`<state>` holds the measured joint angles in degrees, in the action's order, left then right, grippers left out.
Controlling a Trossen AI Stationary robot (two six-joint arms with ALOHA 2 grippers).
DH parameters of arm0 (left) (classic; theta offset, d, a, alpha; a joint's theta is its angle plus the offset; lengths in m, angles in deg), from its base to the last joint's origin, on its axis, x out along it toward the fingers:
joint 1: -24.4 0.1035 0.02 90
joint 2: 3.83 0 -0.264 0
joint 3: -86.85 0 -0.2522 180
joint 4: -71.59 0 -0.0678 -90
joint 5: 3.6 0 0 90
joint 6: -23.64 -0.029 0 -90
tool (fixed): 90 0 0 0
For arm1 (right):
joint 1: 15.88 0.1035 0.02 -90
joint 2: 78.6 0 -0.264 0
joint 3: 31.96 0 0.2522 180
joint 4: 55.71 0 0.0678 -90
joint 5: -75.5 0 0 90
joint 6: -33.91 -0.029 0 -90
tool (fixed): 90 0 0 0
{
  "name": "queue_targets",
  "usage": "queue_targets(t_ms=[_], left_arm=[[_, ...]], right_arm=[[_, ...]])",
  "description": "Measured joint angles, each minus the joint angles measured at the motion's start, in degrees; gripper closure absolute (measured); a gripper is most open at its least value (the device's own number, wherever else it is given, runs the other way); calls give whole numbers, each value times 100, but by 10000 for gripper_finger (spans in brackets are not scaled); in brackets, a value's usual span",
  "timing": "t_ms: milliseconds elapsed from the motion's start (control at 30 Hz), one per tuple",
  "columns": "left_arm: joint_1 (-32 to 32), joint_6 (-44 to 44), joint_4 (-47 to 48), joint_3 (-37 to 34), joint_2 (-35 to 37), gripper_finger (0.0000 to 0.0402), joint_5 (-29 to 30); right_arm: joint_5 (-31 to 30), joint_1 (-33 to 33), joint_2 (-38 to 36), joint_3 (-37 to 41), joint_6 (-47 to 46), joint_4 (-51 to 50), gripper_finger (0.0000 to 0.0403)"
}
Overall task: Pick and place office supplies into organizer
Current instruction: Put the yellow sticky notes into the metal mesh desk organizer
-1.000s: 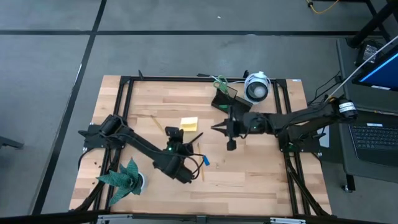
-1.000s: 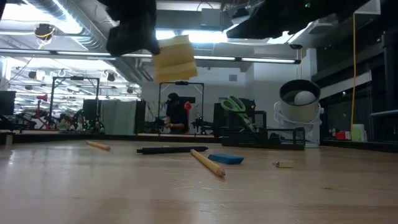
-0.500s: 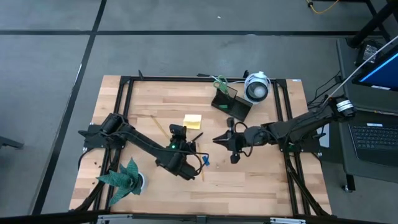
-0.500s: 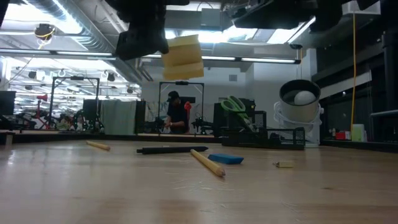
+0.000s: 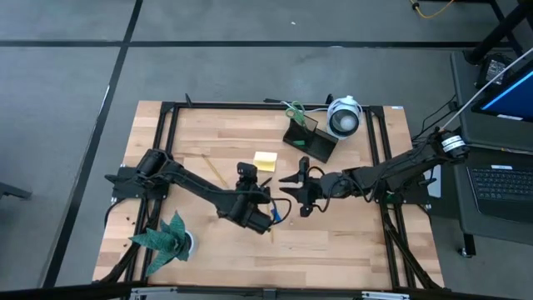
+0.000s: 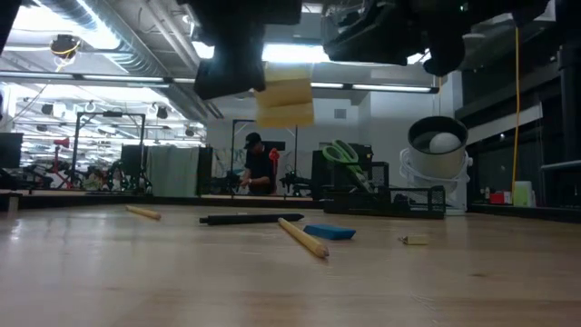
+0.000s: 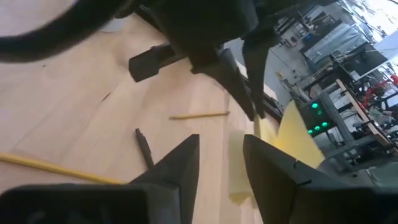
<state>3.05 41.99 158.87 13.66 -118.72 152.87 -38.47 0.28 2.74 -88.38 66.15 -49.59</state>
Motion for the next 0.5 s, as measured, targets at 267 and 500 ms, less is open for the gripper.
queue_targets(t_ms=[267,500], left_arm=[[-1,-563,-565,0,0,398,29],[-1,-766,-673,0,0,398,61]], right_arm=[[0,-322,0,0,37,-5,274],[162,-367,0,0,-49,-52,274]])
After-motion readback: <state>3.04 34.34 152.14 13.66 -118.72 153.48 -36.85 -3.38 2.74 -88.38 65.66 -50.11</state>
